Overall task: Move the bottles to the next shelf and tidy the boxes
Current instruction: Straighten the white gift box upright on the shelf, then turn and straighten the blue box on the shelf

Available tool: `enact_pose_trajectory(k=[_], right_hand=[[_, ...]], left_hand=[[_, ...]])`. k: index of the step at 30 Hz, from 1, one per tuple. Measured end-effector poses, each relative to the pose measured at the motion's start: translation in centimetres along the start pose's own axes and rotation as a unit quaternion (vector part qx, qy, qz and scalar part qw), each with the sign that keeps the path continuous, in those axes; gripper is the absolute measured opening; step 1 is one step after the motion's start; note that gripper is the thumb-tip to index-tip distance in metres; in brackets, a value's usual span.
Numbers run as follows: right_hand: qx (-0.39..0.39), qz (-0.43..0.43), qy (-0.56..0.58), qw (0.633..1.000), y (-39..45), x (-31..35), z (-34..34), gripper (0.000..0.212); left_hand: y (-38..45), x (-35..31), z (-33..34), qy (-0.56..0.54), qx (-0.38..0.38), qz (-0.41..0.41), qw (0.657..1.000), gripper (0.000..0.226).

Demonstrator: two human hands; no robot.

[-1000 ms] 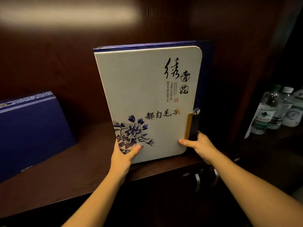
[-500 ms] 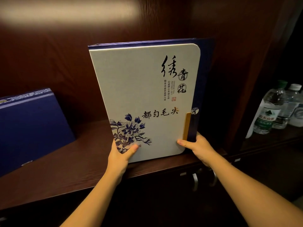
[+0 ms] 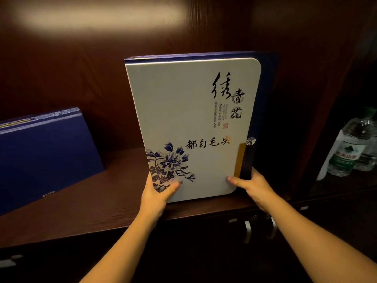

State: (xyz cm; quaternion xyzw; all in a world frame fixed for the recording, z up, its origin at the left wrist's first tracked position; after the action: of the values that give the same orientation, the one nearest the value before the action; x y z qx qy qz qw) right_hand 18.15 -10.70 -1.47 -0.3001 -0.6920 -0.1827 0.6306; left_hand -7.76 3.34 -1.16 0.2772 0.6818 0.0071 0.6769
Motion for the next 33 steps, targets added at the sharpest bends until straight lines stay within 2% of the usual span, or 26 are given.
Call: enact_pose_trajectory(k=[3,5,7,10,12,15,19,22,28,33], right_hand=[[-0.014,0.002,0.018,1.000,-0.6,-0.1,0.0,0.069],[-0.042,0.005,0.024,0.999,-1.2,-0.4,-0.3,0.081],[-0.059,0.008,0.030,0.998,-2.1,-0.5,-0.4,0.082],[-0.087,0.011,0.032,0.996,-3.9,0.3,0.5,0.058],[-0.120,0.008,0.031,0.992,-5.3,1.0,1.7,0.054],[-0.236,0.032,-0.022,0.971,-7.9,2.3,4.2,0.082],[-0.295,0.021,-0.043,0.954,-11.4,3.7,9.8,0.086],[-0.268,0.016,-0.025,0.963,-12.8,4.6,15.7,0.083],[-0.113,0.004,0.018,0.993,-12.2,6.2,29.0,0.075],[-0.037,0.008,-0.020,0.999,-7.5,7.7,37.3,0.085]], left_hand=[[-0.6,-0.5,-1.7,0.005,-0.007,-0.027,1.000,0.096],[-0.9,-1.1,-3.7,0.028,-0.019,-0.033,0.999,0.103],[-0.8,-1.9,-5.8,0.052,-0.032,-0.013,0.998,0.098],[-0.1,-3.5,-9.6,0.064,-0.071,0.011,0.995,0.089],[0.1,-4.3,-12.6,0.063,-0.092,0.020,0.994,0.087],[-0.1,-4.9,-17.6,0.063,-0.109,0.021,0.992,0.088],[-1.1,-4.9,-25.1,0.075,-0.127,0.027,0.989,0.088],[-2.0,-4.7,-31.3,0.101,-0.157,0.033,0.982,0.089],[-2.9,-3.6,-41.7,0.150,-0.240,0.023,0.959,0.090],[-1.7,-1.0,-47.4,0.231,-0.306,-0.005,0.924,0.098]])
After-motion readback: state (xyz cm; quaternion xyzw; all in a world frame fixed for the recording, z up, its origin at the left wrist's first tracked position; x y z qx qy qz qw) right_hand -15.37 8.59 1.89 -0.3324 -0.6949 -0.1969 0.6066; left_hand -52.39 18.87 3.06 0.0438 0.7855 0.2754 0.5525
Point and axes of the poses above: each hand's wrist, its own y-axis towards the middle knuckle, its own z-axis out of the palm, x = y × z, the point moved 2 cm from there along y, towards the middle knuckle, and after that the axes turned 15 degrees about z, right-handed, at the moved point
